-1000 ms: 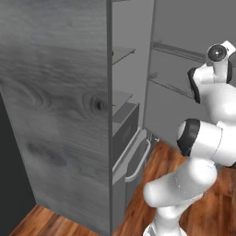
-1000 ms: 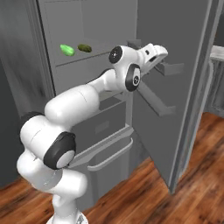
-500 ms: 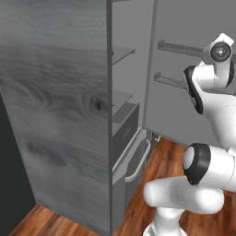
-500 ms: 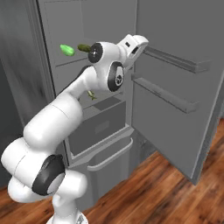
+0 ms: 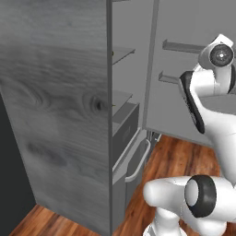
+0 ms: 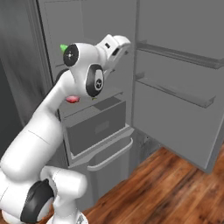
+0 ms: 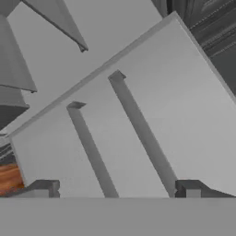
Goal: Gather the corn and cucumber from the fridge and place them on a tray on the dining counter. Then gather the steak and fish from the fridge and place them on the other tray.
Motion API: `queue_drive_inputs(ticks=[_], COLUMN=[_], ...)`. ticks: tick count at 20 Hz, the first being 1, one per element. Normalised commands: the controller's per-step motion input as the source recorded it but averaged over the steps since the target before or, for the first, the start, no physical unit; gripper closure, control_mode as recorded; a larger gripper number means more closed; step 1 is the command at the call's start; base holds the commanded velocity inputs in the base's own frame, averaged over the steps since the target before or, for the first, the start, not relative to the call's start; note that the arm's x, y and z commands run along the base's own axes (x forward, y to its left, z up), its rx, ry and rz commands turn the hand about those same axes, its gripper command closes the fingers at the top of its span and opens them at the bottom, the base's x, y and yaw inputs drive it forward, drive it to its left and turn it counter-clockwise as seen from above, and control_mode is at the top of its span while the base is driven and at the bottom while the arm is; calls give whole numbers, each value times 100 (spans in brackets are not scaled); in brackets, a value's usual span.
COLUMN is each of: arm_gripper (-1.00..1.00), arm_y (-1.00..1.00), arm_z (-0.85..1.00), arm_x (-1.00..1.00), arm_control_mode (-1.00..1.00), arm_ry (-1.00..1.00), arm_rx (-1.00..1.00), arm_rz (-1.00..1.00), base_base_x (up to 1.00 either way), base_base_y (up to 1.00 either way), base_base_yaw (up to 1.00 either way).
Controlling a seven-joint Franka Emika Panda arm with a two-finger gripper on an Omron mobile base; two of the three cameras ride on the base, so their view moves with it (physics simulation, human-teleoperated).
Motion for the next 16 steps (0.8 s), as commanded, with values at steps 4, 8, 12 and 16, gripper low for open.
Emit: queue_drive_inputs(ticks=[4, 8, 12, 16], arm_gripper=[-100, -100, -100, -100], arm_y=[13, 28, 43, 47], arm_z=[-1, 0, 0, -12], arm_x=[-86, -84, -84, -80], arm_control_mode=[-100, -100, -100, -100], arm_ry=[-2, 0, 0, 0], arm_rx=[41, 46, 43, 30], arm_rz=[0, 0, -1, 0], base_base_x=[0, 0, 0, 0], base_base_y=[0, 0, 0, 0], base_base_yaw=[0, 0, 0, 0])
